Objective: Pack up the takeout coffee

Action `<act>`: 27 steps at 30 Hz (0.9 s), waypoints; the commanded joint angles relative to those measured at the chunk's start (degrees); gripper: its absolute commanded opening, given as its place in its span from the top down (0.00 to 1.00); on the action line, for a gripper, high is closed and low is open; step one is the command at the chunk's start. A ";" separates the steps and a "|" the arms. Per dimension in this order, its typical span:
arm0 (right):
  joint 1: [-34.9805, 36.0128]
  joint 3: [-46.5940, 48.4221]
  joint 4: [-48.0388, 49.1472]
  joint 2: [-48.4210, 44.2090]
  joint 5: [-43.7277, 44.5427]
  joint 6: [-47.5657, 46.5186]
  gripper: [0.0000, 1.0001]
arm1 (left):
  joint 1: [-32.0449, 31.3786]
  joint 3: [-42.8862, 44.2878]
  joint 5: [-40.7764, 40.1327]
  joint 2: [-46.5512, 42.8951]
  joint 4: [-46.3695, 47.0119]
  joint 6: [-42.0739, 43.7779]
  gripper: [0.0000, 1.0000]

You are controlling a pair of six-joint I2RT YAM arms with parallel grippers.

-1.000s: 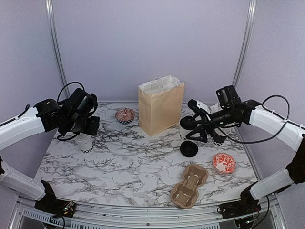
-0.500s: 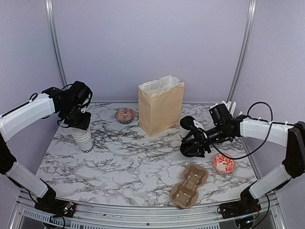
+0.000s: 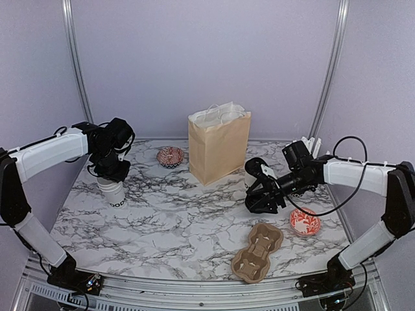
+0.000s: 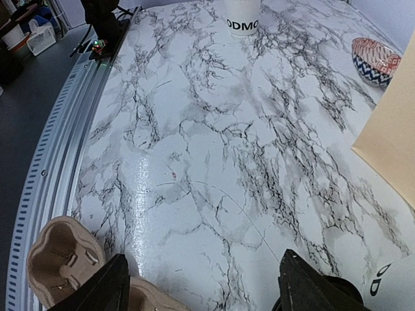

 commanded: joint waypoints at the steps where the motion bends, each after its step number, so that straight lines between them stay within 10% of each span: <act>1: 0.29 2.74 -2.08 1.29 0.14 -1.34 0.24 | 0.11 1.26 -1.14 0.55 -0.84 0.63 0.94; 6: 0.29 3.17 -2.77 2.05 -0.01 -1.61 0.25 | 0.06 3.08 -2.35 -0.59 -1.99 1.17 1.00; 10: 0.45 3.32 -3.03 2.44 -0.41 -1.71 0.25 | -0.63 7.50 -20.91 -0.39 -7.76 2.27 1.00; 13: 0.76 3.67 -3.57 3.11 -0.33 -1.94 0.25 | 3.12 8.20 5.67 -2.48 -4.19 2.93 1.00; 19: 1.25 4.06 -4.45 3.82 -0.13 -2.39 0.25 | 0.30 10.66 -6.92 1.52 -7.45 -0.21 1.00; 21: 1.42 4.13 -4.45 3.82 -0.07 -2.37 0.25 | 1.57 10.15 6.79 1.25 -5.80 0.97 1.00; 23: 1.52 4.14 -4.53 3.73 0.10 -2.45 0.25 | -1.78 12.35 -14.12 2.23 -7.90 -1.59 1.00; 27: 1.73 4.14 -4.62 3.74 0.19 -2.59 0.25 | -1.35 16.79 -14.78 4.67 -11.52 -0.33 1.00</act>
